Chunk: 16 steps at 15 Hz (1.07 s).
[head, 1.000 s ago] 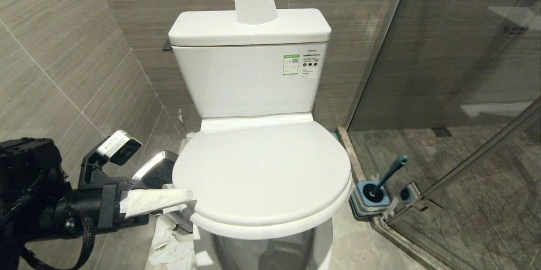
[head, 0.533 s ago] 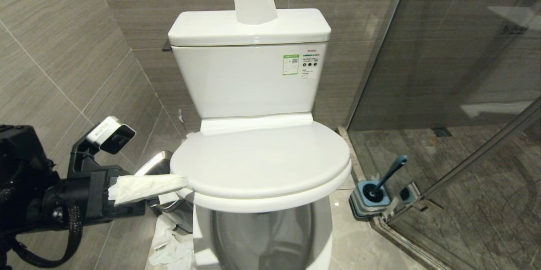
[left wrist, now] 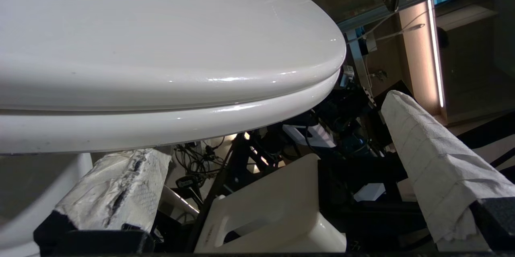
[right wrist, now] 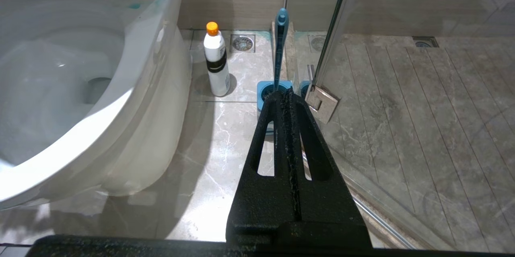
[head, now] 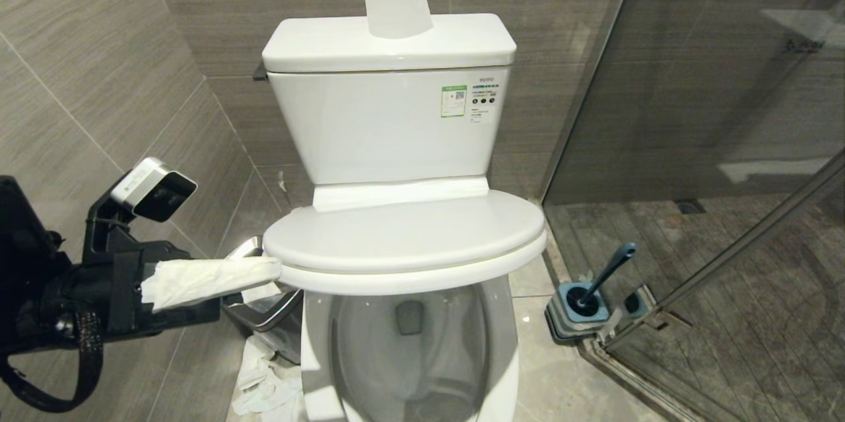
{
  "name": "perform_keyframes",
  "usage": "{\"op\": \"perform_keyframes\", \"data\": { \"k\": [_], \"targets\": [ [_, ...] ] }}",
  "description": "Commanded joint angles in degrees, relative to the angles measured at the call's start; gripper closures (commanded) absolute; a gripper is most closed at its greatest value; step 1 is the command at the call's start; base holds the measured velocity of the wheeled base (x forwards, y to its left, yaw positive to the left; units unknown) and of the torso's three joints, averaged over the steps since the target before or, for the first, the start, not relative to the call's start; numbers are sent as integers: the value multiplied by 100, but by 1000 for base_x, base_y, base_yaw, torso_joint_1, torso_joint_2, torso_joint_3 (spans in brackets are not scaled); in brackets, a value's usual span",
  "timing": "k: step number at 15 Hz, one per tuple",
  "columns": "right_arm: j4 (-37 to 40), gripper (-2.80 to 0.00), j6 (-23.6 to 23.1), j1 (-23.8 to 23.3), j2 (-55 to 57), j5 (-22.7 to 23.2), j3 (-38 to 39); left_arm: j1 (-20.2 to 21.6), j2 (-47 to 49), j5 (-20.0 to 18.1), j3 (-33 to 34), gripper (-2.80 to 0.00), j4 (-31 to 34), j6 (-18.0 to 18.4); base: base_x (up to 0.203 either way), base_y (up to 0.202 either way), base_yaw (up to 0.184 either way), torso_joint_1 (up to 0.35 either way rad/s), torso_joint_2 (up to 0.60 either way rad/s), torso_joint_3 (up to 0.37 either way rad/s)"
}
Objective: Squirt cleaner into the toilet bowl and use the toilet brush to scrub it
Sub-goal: Use the left hand to lift the toilet lid slightly
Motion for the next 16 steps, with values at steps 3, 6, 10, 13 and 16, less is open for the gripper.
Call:
{"op": "perform_keyframes", "data": {
  "k": [3, 6, 10, 13, 16],
  "targets": [
    [-2, 0, -3, 2, 8, -4, 1, 6, 61, 8, -256, -280, -203, -30, 0, 0, 0, 0, 0, 0],
    [-2, 0, -3, 2, 8, -4, 1, 0, 192, 349, -577, -280, -284, -37, 0, 0, 0, 0, 0, 0],
    [-2, 0, 0, 2, 8, -4, 1, -2, 327, 692, -1198, -280, -283, -350, 0, 0, 0, 0, 0, 0],
    [-2, 0, -3, 2, 8, -4, 1, 6, 532, 1138, -1805, -280, -286, -772, 0, 0, 0, 0, 0, 0],
    [-2, 0, -3, 2, 8, -4, 1, 22, 928, 1493, -2438, -280, -294, -749, 0, 0, 0, 0, 0, 0]
  ]
}}
